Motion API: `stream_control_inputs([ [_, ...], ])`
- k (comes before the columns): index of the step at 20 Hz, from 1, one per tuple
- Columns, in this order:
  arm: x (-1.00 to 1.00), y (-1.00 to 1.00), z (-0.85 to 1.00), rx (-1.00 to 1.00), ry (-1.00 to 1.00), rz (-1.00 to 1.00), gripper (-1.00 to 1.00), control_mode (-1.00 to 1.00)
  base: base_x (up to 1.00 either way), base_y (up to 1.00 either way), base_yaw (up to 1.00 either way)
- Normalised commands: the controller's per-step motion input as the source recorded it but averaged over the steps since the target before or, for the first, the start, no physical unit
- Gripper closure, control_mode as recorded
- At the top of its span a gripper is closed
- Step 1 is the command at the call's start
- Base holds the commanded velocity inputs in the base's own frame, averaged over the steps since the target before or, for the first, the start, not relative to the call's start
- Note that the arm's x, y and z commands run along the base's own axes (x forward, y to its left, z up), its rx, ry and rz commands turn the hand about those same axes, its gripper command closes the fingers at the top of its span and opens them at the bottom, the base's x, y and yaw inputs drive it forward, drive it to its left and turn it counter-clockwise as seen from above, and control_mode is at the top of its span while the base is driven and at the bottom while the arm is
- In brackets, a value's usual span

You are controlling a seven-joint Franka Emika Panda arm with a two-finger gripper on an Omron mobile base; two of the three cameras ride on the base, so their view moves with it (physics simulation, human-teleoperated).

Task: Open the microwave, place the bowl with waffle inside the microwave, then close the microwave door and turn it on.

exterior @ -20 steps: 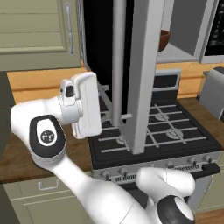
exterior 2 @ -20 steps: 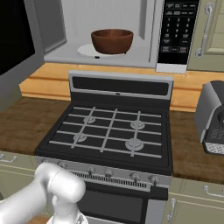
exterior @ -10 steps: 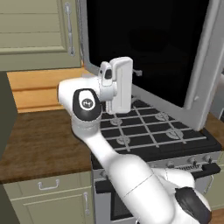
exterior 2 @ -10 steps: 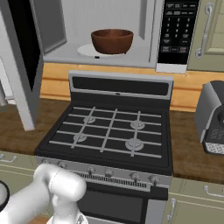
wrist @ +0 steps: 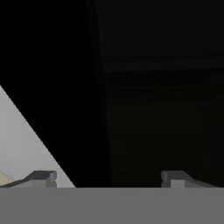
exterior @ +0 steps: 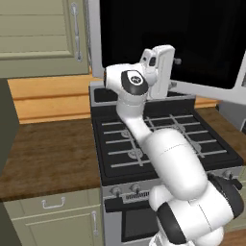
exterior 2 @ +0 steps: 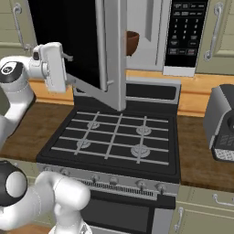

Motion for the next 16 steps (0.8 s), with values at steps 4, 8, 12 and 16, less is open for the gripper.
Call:
stream_control_inputs([
  [4,1.00,-1.00,0.02,0.03,-0.06,0.01,-1.00,-1.00,0.00,0.00,0.00],
  [8,1.00,-0.86,0.00,0.02,-0.06,0.08,-1.00,-1.00,0.00,0.00,0.00],
  [12,1.00,-0.76,0.00,0.05,-0.10,0.14,-1.00,-1.00,0.00,0.00,0.00],
  [16,0.79,-0.70,0.10,0.10,-0.05,0.15,-1.00,-1.00,0.00,0.00,0.00],
])
